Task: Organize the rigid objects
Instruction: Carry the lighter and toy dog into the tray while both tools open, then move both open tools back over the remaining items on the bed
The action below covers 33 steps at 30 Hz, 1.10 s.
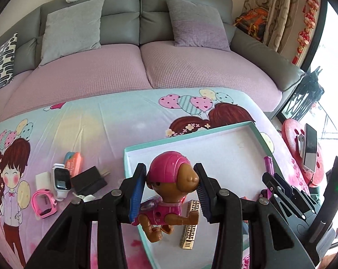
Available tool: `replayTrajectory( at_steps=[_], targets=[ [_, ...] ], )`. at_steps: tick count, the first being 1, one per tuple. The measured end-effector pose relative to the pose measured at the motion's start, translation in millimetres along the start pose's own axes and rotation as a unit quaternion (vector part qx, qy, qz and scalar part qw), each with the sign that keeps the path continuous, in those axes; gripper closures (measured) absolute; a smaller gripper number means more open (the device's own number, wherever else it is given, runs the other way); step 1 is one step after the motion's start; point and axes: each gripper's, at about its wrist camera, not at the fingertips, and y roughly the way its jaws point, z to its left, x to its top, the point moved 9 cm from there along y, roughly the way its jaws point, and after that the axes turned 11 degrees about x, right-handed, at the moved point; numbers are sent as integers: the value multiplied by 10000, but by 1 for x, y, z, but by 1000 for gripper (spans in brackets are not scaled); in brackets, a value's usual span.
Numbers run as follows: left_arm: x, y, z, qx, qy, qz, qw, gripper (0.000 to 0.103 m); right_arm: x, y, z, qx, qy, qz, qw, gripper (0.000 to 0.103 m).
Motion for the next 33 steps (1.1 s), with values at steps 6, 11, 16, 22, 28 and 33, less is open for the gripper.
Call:
replayTrajectory(
  at_steps=[6,11,16,22,28,33],
  targets=[
    [-4,26,-34,-170,250,282,9991,58,-4,8,-10,-53,107,126,9999,82],
    [-9,41,-51,-137,392,410,9983,58,-8,11,-18,-71,224,208,9995,82],
    [-20,50,-56,-110,468,546,9974,57,-13,16,-19,-55,261,334,9991,81],
    [-20,46,-48,-22,396,457,9982,40,-15,18,-17,-79,205,387,9990,81],
    [-23,41,-17,223,70,383,9990,32,-16,19,-15,-134,177,417,9989,57],
    [-24,33,20,493,-364,220,9979,13,-14,18,-2,130,180,383,9990,38]
  ],
)
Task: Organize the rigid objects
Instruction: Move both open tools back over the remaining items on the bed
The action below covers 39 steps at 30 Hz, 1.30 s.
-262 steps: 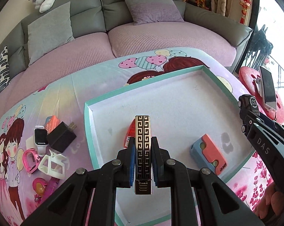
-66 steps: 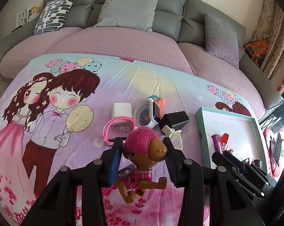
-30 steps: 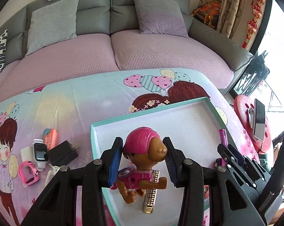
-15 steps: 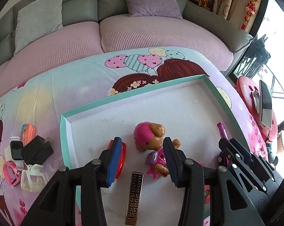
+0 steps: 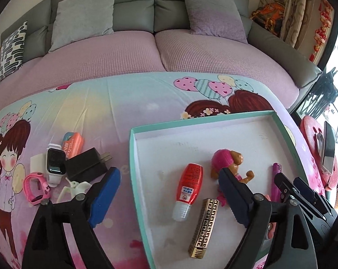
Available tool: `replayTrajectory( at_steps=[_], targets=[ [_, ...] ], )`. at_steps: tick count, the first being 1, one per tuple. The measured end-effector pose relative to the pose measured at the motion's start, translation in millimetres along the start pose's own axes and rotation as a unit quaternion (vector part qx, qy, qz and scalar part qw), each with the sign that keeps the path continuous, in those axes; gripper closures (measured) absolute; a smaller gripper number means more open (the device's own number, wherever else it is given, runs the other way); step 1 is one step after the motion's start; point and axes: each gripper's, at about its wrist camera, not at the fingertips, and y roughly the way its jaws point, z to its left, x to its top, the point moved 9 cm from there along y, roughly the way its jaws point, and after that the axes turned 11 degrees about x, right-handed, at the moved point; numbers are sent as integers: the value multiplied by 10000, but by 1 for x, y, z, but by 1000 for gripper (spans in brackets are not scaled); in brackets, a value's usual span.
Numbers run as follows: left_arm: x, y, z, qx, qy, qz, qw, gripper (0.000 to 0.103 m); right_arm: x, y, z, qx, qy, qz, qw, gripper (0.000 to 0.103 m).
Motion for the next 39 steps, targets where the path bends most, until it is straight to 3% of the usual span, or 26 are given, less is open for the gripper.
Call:
replayTrajectory(
  at_steps=[7,12,21,23,31,35,39],
  targets=[
    [-4,-1,53,414,-511,22,9978,13,-1,2,15,-30,-226,13,9997,22],
    [-9,-7,92,652,-874,8,9940,13,0,1,27,-18,-317,-66,9995,0],
    [-17,-23,158,1010,-1545,-241,9825,12,0,-2,87,424,-757,-220,9960,0],
    [-20,-25,169,1060,-1654,-267,9801,0,-1,-2,99,528,-790,-240,9952,0],
    [-26,-44,217,1328,-2036,-599,9682,0,-8,-5,147,1119,-899,-271,9893,0],
    [-31,-47,239,1447,-2287,-694,9602,0,-11,-7,166,1159,-1175,-342,9857,0],
    [-37,-43,251,1384,-2423,-671,9579,0,-15,-8,182,1295,-1306,-380,9822,0]
  ],
)
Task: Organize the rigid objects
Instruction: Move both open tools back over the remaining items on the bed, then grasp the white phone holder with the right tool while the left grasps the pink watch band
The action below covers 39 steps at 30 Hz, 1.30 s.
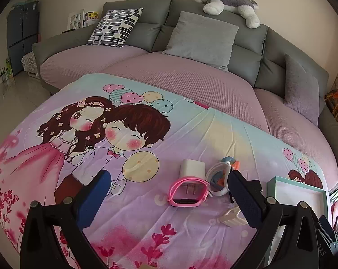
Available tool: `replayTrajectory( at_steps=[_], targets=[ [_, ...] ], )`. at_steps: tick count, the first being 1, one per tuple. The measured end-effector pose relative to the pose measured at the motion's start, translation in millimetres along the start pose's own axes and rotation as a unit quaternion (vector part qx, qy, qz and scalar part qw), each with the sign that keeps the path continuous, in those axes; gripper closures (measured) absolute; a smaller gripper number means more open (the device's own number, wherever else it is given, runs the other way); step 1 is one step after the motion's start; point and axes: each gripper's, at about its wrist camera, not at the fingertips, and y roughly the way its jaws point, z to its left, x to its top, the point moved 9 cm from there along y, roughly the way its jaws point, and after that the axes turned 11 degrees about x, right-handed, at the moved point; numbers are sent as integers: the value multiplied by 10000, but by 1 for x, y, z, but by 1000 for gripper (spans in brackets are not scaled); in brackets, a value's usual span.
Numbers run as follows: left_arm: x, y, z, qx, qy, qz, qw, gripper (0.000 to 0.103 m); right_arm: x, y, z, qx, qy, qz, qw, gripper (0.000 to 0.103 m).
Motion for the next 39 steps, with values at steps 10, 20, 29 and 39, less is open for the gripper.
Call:
replayTrajectory(
  at_steps=[10,20,29,39],
  targets=[
    [-8,21,25,157,-16,262,9995,0,-14,28,70,691,-528,200,9960,0],
    [-19,40,28,110,78,513,9986,0,-38,64,102,815,-684,703,9918,0],
    [-35,56,16,-74,190,967,9951,0,-49,81,103,829,-581,962,9902,6],
    [-50,73,-4,-384,210,1297,9906,0,-55,90,100,825,-451,1075,9897,25]
  ],
)
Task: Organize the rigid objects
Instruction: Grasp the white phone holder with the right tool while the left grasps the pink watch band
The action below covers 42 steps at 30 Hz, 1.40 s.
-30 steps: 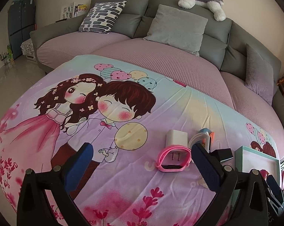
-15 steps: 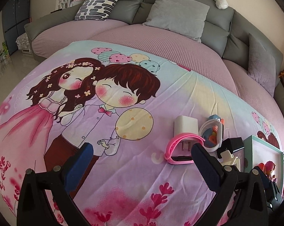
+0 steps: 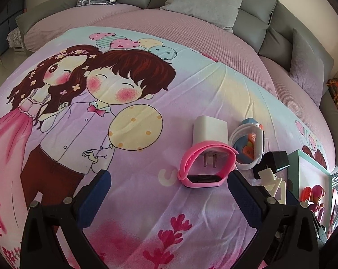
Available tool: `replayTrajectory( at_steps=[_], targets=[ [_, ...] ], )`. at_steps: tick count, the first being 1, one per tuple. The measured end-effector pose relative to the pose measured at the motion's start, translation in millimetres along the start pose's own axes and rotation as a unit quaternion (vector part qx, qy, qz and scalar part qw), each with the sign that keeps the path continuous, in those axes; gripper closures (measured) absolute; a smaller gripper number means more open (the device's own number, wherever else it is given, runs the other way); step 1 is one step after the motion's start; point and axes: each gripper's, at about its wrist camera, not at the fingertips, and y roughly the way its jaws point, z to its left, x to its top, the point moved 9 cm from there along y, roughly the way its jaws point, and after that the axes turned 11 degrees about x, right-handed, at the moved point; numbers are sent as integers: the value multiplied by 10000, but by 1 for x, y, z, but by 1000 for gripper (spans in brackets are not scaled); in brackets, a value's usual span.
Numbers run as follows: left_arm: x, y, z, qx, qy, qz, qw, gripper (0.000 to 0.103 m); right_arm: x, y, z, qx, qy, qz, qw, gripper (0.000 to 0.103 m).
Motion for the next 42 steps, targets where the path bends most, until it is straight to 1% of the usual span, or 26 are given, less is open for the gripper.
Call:
replayTrajectory(
  at_steps=[1,3,4,6,9,12,22,28,31,33,36,37,38,40,42],
  targets=[
    [-1,1,-3,-56,6,18,10000,0,0,0,0,16,16,-2,10000,27],
    [-1,3,-9,-156,31,60,9999,0,0,0,-1,64,49,-16,10000,36],
    [-2,4,-12,-195,60,75,9998,0,0,-1,0,95,66,-31,9999,39],
    [-3,6,-18,-242,133,96,9996,0,0,-1,0,142,101,-53,9998,53],
    [-5,10,-24,-289,192,150,9993,0,0,-2,1,201,140,-59,9997,60],
    [-5,12,-27,-315,180,180,9992,0,-1,-4,1,260,164,-54,9995,65],
    [2,26,-34,-45,343,90,9994,0,-5,-3,-5,273,303,21,9992,66],
    [1,25,-32,-67,379,79,9992,1,-6,-1,-4,272,295,57,9992,66],
    [2,24,-31,-95,383,62,9992,10,-6,-1,-4,275,300,63,9992,66],
    [1,23,-32,-159,394,53,9991,14,-7,-2,-5,274,298,65,9992,66],
    [0,21,-34,-260,414,35,9988,26,-7,-2,-5,280,308,66,9991,66],
    [0,20,-34,-304,393,39,9988,32,-7,-2,-5,281,310,66,9991,66],
    [0,20,-34,-315,369,40,9988,37,-7,-2,-5,278,307,68,9991,66],
    [0,19,-31,-335,324,32,9989,40,-7,-2,-5,282,309,69,9991,65],
    [0,19,-29,-420,248,43,9988,41,-7,-2,-5,280,308,70,9991,65]
  ],
)
